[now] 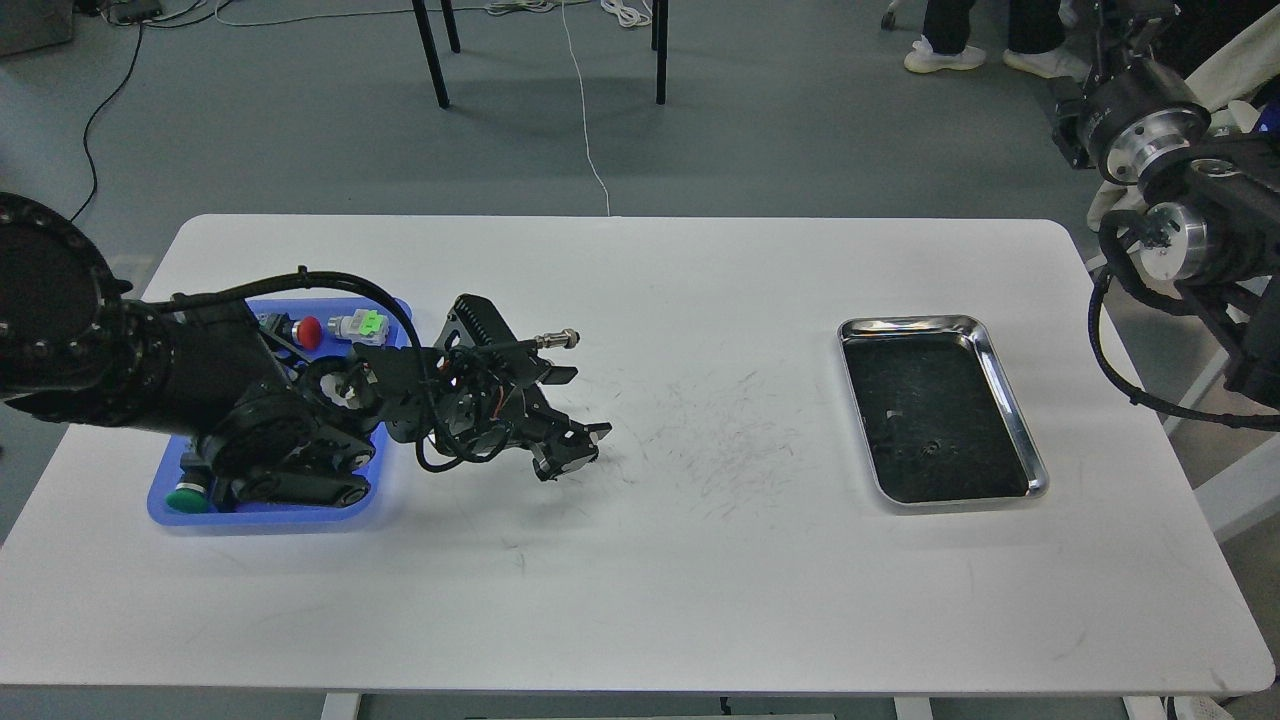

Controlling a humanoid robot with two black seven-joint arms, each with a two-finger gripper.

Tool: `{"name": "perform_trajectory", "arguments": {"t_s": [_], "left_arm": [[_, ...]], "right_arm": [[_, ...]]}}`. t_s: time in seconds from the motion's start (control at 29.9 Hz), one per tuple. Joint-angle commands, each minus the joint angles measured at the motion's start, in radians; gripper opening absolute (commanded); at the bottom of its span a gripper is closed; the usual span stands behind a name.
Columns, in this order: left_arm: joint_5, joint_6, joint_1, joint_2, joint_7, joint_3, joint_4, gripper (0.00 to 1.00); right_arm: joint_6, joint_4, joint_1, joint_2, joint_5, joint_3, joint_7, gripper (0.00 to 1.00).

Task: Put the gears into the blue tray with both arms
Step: 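Grasp the black part on the table with the left gripper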

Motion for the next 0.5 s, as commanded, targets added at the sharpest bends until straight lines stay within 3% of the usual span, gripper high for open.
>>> {"name": "perform_trajectory", "arguments": {"t_s": [0.0,0.33,0.47], "left_arm": [[0.007,0.001,0.001,-0.063,-0.001,0.02,0.014,0.73],[0.016,0.003,0.05,-0.077,-0.008,0.038,0.095,0.73],[0.02,0.012,0.072,-0.072,-0.046,0.039,0.103,0.73]], "right_arm": [[0.009,-0.02,0.002,0.001,0.001,0.002,0.0,0.94],[0.003,-0.017,0.0,0.003,0.003,0.004,0.0,0.94],[0.008,-0.018,0.0,0.001,0.003,0.001,0.0,0.94]]}}
